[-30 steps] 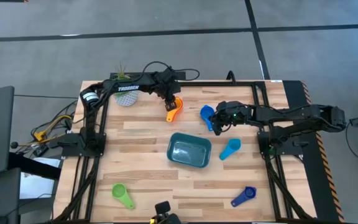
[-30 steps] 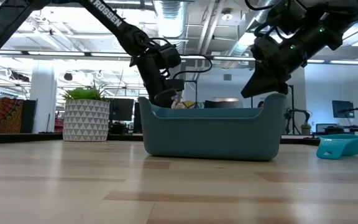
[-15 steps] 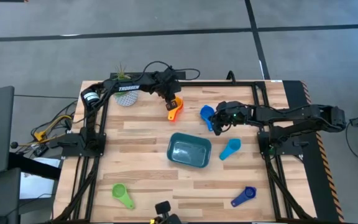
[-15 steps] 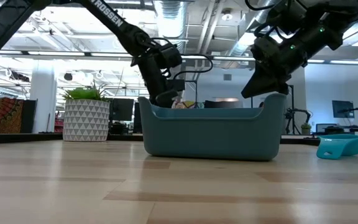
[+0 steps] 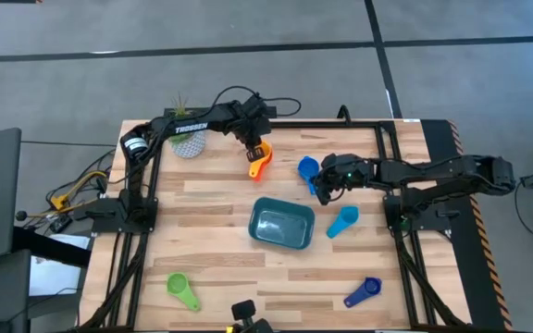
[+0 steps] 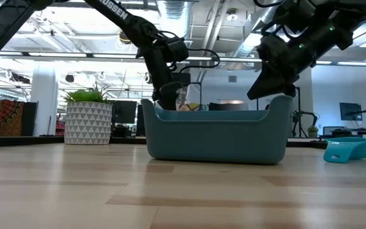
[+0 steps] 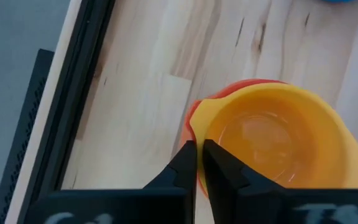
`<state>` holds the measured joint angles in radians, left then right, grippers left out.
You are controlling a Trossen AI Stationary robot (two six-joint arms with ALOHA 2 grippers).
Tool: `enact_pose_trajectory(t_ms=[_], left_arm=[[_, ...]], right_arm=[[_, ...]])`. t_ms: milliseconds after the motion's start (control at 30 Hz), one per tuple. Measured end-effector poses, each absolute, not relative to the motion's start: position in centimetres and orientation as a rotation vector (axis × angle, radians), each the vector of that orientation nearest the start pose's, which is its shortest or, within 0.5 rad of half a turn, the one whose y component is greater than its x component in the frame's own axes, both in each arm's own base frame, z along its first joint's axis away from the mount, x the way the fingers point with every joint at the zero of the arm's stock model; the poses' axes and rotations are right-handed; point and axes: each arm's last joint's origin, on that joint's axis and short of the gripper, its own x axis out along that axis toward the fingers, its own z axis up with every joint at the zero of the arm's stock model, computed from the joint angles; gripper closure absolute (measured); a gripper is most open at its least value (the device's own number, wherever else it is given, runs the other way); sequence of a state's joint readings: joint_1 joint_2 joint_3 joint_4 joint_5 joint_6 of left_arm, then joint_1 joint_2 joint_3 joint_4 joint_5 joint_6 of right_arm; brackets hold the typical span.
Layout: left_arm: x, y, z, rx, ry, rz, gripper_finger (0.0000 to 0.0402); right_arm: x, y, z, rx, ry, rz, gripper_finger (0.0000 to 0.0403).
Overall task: Nest measuring cups in basket
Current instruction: Stack the blue measuring cup on top of the red measuring cup
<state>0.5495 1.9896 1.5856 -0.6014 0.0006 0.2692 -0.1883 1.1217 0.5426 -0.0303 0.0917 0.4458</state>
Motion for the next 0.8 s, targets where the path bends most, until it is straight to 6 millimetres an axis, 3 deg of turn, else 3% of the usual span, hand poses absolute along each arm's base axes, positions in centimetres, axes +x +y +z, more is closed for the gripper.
enact_pose_trajectory(t_ms=[233, 433, 533, 800], left_arm=[[36.5, 22.5, 21.3, -0.14, 1.0, 0.202, 0.0399], [36.8, 22.7, 20.8, -0.224, 0.981, 0.207, 0.0399], [36.8, 22.7, 20.8, -0.242, 0.97, 0.214, 0.0399], [36.9, 22.6, 20.8, -0.259, 0.955, 0.17, 0.04]], right_arm=[[21.9, -3.8, 20.3, 0.444, 0.541, -0.376, 0.0331], [23.5, -4.9, 21.1, 0.185, 0.401, -0.314, 0.0331], [25.2, -5.9, 21.8, 0.035, 0.346, -0.299, 0.0331], [31.5, -8.6, 21.0, -0.232, 0.499, -0.267, 0.0331]])
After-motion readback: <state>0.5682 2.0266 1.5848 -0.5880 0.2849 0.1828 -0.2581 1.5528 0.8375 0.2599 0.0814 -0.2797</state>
